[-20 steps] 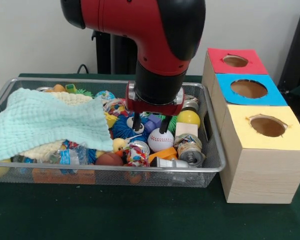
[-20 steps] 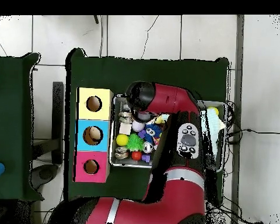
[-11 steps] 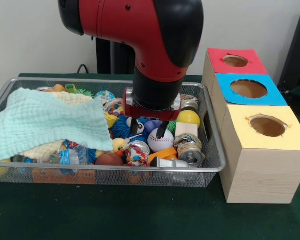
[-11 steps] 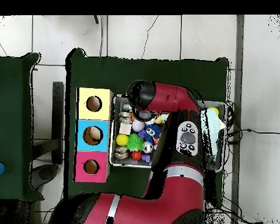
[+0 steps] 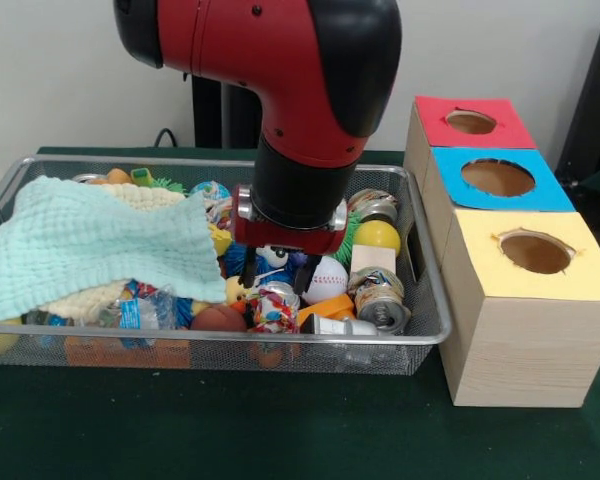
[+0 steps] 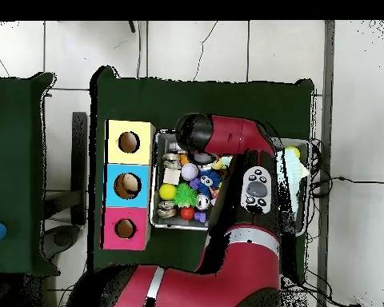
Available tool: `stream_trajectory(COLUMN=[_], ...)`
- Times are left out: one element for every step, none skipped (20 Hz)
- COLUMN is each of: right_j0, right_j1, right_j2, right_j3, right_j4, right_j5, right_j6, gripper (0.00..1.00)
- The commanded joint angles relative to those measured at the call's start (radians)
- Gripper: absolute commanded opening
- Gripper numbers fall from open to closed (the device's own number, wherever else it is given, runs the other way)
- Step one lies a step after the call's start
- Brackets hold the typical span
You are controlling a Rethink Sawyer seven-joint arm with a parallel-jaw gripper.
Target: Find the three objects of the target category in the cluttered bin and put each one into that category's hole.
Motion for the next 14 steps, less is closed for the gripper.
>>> stream_trajectory(right_j0=[-0.011, -0.012, -0.014, -0.015, -0.016, -0.017, -0.017, -0.017, -0.018, -0.018, -0.020, -0.022, -0.027, -0.032], right_j1=[0.015, 0.020, 0.023, 0.027, 0.031, 0.036, 0.037, 0.039, 0.039, 0.039, 0.037, 0.038, 0.037, 0.041], right_j2=[0.005, 0.006, 0.006, 0.007, 0.008, 0.010, 0.013, 0.016, 0.019, 0.022, 0.026, 0.030, 0.037, 0.044], right_j3=[0.079, 0.076, 0.076, 0.075, 0.074, 0.073, 0.076, 0.080, 0.088, 0.096, 0.106, 0.112, 0.118, 0.119], right_j4=[-0.068, -0.067, -0.066, -0.066, -0.064, -0.063, -0.061, -0.058, -0.056, -0.053, -0.050, -0.046, -0.043, -0.041], right_j5=[-0.096, -0.098, -0.100, -0.104, -0.107, -0.110, -0.114, -0.118, -0.124, -0.130, -0.135, -0.136, -0.135, -0.136], right_j6=[0.106, 0.107, 0.109, 0.111, 0.113, 0.114, 0.114, 0.114, 0.117, 0.120, 0.120, 0.121, 0.115, 0.109], gripper=[1.00, 1.00, 1.00, 1.00, 1.00, 1.00, 1.00, 1.00, 1.00, 1.00, 1.00, 1.00, 1.00, 1.00])
